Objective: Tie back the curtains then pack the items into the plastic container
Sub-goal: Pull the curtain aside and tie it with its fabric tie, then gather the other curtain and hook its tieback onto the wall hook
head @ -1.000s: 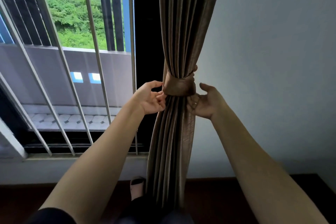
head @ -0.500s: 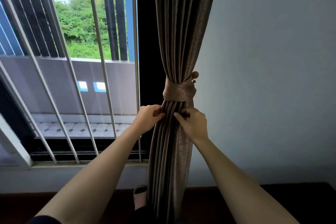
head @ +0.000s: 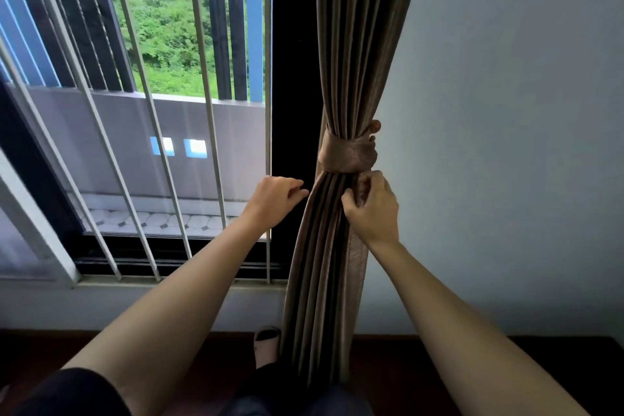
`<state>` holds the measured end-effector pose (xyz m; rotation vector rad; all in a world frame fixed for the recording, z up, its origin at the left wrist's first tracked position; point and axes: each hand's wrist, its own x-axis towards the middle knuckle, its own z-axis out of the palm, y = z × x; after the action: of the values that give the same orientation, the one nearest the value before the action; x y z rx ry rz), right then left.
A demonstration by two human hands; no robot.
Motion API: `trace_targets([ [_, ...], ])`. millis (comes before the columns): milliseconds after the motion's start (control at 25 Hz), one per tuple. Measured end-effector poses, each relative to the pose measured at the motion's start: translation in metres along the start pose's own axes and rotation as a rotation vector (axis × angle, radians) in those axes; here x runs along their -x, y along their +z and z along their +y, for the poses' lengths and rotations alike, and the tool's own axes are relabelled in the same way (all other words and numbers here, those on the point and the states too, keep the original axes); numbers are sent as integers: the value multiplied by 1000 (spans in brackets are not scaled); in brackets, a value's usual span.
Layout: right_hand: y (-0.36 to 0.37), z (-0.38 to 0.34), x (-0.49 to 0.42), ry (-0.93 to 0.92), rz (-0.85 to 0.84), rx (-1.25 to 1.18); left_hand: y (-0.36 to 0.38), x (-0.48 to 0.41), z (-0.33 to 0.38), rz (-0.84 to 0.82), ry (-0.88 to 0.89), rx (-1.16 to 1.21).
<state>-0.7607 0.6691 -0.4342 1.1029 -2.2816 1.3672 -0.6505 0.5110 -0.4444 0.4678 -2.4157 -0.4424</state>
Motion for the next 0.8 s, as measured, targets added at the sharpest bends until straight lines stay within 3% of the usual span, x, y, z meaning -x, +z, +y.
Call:
trace_targets([
  [80,6,-14,0,-83,-16,-46,-19,-3,-8,39,-16,-38],
  [280,57,-56,-12,-259,-281,-44,-71,-3,-49,49,-59,-237],
  [520,172,-119,-28,-390,-661,2,-129,21,-149,-74,-466,-405],
  [800,251,-255,-54,-615,-905,-4,-261,45,-216,-135,-796,-553],
])
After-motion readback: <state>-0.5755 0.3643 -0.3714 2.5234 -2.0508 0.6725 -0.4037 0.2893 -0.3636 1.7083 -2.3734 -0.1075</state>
